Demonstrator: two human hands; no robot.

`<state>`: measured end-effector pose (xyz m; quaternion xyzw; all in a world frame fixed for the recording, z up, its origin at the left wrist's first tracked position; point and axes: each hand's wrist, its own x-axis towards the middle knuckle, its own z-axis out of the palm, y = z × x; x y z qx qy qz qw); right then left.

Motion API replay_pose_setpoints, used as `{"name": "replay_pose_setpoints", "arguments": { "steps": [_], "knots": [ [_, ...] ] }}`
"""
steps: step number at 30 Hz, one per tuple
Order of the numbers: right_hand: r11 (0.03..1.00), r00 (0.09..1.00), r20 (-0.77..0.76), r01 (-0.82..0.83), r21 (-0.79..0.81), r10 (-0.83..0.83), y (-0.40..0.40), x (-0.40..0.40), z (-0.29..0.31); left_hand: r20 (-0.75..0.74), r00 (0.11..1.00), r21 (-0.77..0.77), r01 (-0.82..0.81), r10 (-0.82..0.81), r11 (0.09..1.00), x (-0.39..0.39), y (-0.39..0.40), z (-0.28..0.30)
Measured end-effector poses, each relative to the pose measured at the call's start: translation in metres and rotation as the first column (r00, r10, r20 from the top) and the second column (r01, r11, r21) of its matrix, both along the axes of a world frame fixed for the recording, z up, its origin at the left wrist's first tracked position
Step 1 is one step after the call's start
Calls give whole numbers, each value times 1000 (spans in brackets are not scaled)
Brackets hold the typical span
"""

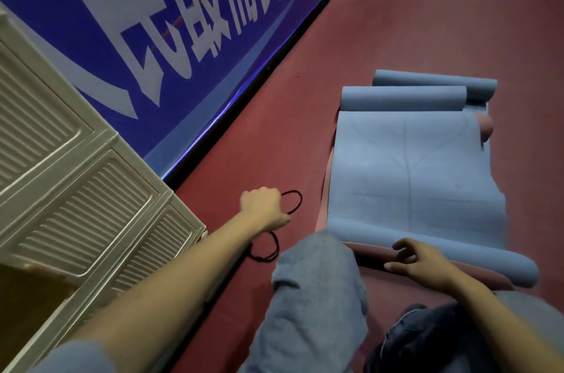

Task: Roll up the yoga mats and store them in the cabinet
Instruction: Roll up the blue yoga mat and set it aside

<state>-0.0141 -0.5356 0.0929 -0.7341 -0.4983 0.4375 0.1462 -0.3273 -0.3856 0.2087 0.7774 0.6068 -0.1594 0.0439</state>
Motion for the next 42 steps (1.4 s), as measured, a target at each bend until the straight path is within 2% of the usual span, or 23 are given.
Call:
{"name": "replay_pose_setpoints", "arguments": {
  "steps": [4,7,10,14,16,21,29,31,33,38,42],
  "knots": [
    [978,965,217,-109,-177,146,8,23,-13,127,978,-14,170,-167,985,79,-1,-5],
    [962,952,255,-104,-254,171,16,37,-15,174,945,-75,294,-278,953,131,-6,-27],
    [951,955,249,-86,-297,164,27,50,-17,158,929,-160,357,-333,920,159,-9,-60],
    [934,958,252,-41,-354,138,45,74,-29,-15,957,-375,264,-290,889,157,0,-113],
    [928,961,251,-13,-372,114,55,83,-36,-47,951,-440,255,-306,861,162,12,-134],
    [923,975,197,-19,-385,103,85,82,-46,24,938,-382,327,-345,864,196,48,-191],
    [946,995,79,-36,-321,64,117,67,-45,18,921,-409,362,-389,837,244,87,-291],
    [951,997,59,-35,-308,55,118,66,-43,31,895,-430,414,-445,802,253,90,-313],
    [944,996,55,-47,-327,69,117,68,-43,34,877,-512,428,-480,745,258,87,-333],
    [924,992,79,-65,-377,102,114,76,-51,-44,880,-707,308,-474,637,264,81,-331],
    [941,978,184,-35,-336,102,110,74,-63,22,848,-672,405,-530,620,271,76,-296]
  ]
}}
